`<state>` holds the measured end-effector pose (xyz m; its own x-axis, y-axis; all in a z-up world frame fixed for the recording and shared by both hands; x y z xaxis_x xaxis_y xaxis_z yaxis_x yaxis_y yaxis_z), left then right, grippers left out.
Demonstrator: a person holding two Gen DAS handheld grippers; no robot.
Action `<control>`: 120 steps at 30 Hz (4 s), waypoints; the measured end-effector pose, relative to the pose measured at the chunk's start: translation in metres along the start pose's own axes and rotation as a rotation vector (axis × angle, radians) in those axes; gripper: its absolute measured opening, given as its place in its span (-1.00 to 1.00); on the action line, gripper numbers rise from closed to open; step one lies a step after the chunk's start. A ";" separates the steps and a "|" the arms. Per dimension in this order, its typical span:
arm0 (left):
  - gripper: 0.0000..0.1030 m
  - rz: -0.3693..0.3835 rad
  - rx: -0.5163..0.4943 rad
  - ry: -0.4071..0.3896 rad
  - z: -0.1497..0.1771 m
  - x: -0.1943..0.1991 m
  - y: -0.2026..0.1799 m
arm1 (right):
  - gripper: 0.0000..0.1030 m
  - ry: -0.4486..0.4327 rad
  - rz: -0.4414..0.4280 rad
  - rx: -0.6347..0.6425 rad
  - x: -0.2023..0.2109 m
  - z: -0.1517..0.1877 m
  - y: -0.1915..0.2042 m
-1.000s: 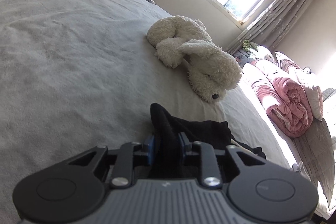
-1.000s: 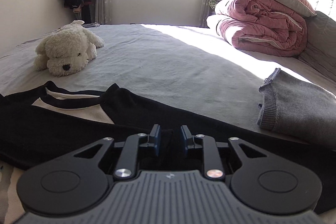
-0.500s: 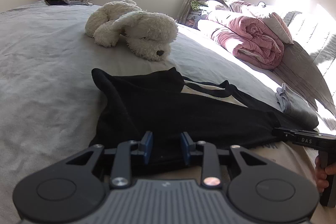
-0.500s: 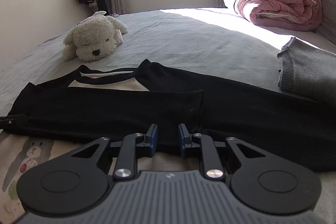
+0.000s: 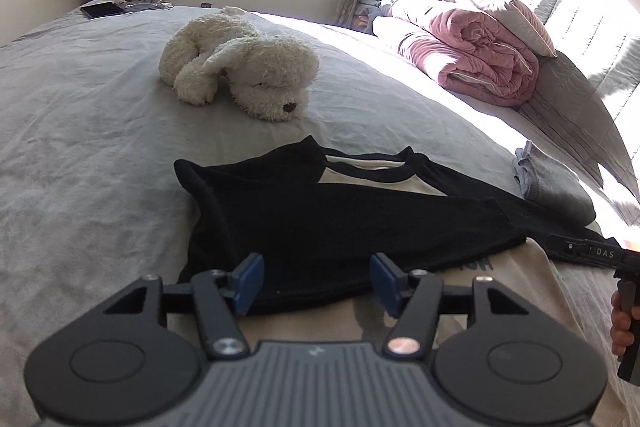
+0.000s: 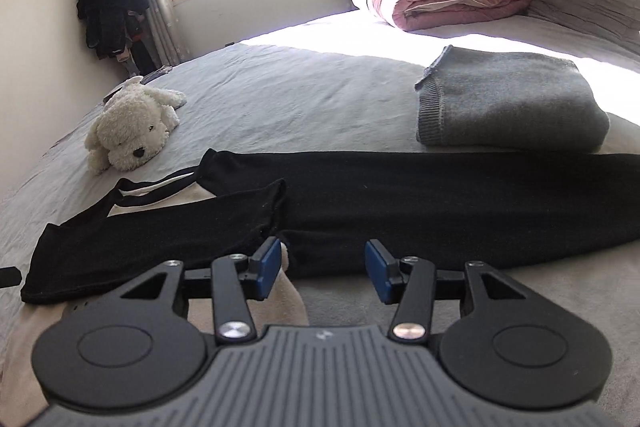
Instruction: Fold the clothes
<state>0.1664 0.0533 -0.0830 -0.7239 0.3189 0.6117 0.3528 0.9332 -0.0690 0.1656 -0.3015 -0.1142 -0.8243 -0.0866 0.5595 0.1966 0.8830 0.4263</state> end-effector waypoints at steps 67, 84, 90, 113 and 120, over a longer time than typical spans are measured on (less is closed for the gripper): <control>0.77 -0.027 0.156 0.153 0.020 -0.044 -0.030 | -0.88 -0.477 -0.044 -0.444 0.079 -0.125 -0.005; 0.76 0.001 0.303 0.121 0.012 -0.033 0.008 | -0.87 -0.278 -0.271 -0.213 0.029 -0.078 0.157; 0.74 -0.011 0.360 0.091 0.007 -0.026 0.027 | -0.87 -0.180 -0.329 -0.139 0.001 -0.036 0.202; 0.71 -0.032 0.394 0.074 0.004 -0.030 0.044 | -0.70 0.192 -0.325 0.023 -0.050 0.092 0.211; 0.48 -0.056 0.279 0.064 -0.006 -0.036 0.026 | -0.06 0.205 -0.297 -0.023 -0.018 0.072 0.183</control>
<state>0.2055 0.0650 -0.1024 -0.6957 0.2625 0.6686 0.1298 0.9615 -0.2424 0.1780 -0.1045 -0.0974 -0.7243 -0.4309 0.5383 -0.0222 0.7948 0.6064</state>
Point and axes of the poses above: each gripper's, at about its wrist camera, not at the fingertips, and x roughly against the way its jaws point, y to its left, z to its underside, the point moved 9 cm from there along -x, roughly the way its jaws point, and after that the axes turned 12 degrees about -x, right-handed, at the moved point
